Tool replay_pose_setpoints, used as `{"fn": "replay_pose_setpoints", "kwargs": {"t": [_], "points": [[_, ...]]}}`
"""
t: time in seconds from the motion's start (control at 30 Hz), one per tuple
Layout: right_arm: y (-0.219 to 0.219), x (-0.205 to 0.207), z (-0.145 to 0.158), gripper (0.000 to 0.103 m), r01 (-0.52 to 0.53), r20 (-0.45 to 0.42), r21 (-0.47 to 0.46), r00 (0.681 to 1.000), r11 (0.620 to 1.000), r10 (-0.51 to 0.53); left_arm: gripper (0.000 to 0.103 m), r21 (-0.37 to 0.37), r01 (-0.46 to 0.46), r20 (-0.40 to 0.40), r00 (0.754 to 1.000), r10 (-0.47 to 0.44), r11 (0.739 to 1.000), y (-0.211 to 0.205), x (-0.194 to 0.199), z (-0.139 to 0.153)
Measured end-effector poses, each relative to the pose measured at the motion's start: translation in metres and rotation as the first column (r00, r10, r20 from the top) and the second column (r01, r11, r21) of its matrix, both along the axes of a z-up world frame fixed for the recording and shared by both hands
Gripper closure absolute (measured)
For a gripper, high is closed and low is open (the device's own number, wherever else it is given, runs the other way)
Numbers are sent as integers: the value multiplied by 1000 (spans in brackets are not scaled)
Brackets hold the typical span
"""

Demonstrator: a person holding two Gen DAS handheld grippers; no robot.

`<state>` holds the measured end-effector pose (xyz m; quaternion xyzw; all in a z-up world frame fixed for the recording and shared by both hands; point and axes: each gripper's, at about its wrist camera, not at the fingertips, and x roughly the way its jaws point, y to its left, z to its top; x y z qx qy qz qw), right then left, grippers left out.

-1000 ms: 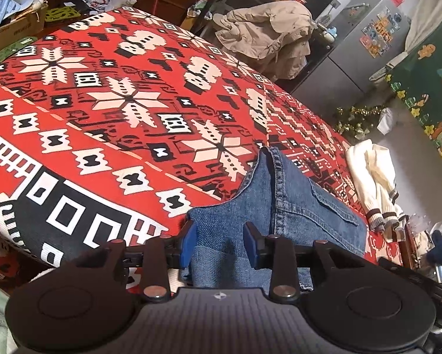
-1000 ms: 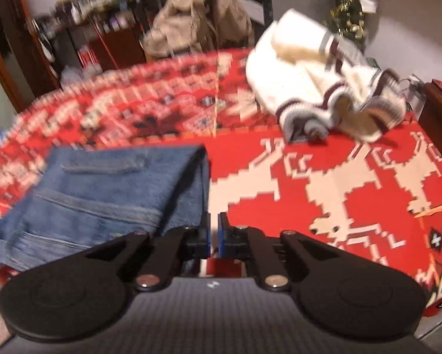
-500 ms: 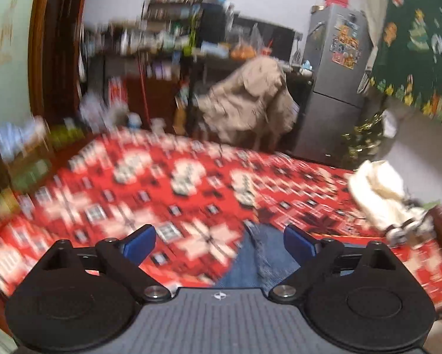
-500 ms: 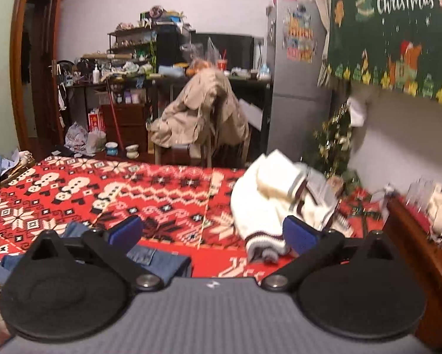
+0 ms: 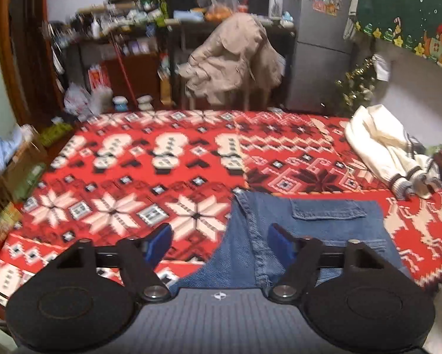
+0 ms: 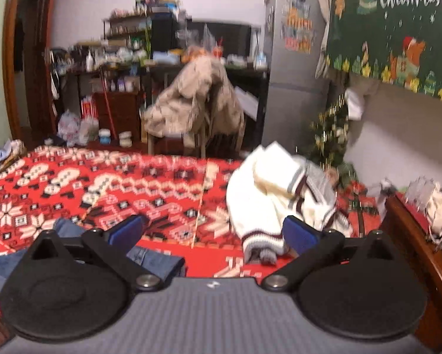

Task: Fold clothes

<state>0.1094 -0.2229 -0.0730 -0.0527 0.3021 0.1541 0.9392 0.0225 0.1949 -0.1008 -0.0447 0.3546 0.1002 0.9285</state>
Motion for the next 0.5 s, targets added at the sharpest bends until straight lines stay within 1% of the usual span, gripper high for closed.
{"fn": "replay_pose_setpoints", "kwargs": {"t": [0.07, 0.1, 0.17, 0.27, 0.33, 0.37, 0.43, 0.47, 0.5], "points": [[2, 8, -6, 1, -3, -63, 0, 998, 1000, 3, 33, -10, 3, -24, 1000, -3, 1000, 1, 3, -4], [4, 11, -8, 3, -4, -95, 1, 996, 1000, 4, 33, -15, 5, -35, 999, -5, 1000, 2, 5, -6], [6, 19, -14, 11, -7, -157, 1, 988, 1000, 7, 33, -44, -15, -43, 999, 13, 999, 7, 7, -10], [10, 30, -22, 29, -12, -250, 2, 968, 1000, 12, 32, -84, -82, 24, 996, 84, 993, 18, 4, -13], [9, 37, -32, 43, -2, -306, 22, 952, 1000, 9, 32, -150, -99, -19, 995, 97, 984, 32, 12, -17], [8, 41, -37, 47, 3, -333, 32, 943, 999, 8, 35, -184, -107, -43, 994, 101, 977, 39, 16, -19], [7, 48, -46, 54, 15, -387, 52, 922, 999, 7, 46, -261, -103, -118, 990, 74, 960, 55, 27, -24], [6, 51, -51, 58, 21, -413, 62, 911, 998, 7, 61, -299, -102, -155, 986, 57, 949, 62, 33, -27], [6, 55, -56, 65, 27, -440, 71, 898, 997, 7, 74, -325, -103, -185, 982, 44, 940, 68, 37, -31]]}}
